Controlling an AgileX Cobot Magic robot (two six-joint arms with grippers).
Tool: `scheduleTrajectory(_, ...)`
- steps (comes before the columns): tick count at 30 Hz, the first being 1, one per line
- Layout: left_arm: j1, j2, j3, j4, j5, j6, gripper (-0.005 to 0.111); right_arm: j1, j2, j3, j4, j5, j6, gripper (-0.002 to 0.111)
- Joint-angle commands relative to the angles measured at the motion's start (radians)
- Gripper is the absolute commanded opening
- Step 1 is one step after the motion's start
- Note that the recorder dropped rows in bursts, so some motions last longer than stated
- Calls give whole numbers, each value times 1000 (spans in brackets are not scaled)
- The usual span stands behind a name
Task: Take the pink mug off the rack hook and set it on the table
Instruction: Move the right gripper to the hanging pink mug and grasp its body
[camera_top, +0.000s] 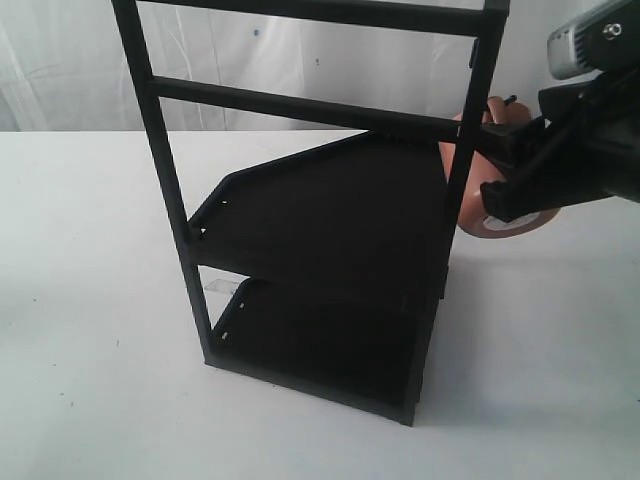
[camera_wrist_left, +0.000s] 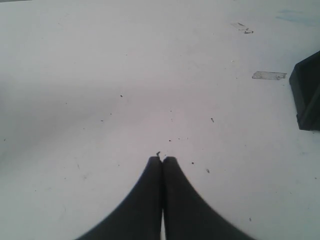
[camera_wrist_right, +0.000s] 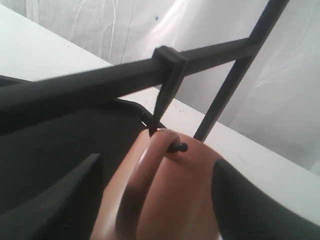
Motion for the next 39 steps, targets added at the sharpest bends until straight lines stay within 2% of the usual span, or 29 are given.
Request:
scheduleTrajectory(1,2,-5,4,-11,3,-1,0,3,28,-4,6,-31,-11,59)
scheduleTrajectory(14,2,-5,4,-11,3,-1,0,3,85,-4,6,-93,-11,51)
scheduleTrajectory(22,2,-5,4,-11,3,-1,0,3,89,-4,6,-102,-11,16)
scheduleTrajectory(26,2,-5,4,-11,3,-1,0,3,89,-4,6,-105,-11,6)
scheduleTrajectory(30,2,-5,4,-11,3,-1,0,3,89,-4,6,-109,-11,3)
scheduleTrajectory(39,2,-5,4,-11,3,-1,0,3,47,-4,6,-112,-11,3)
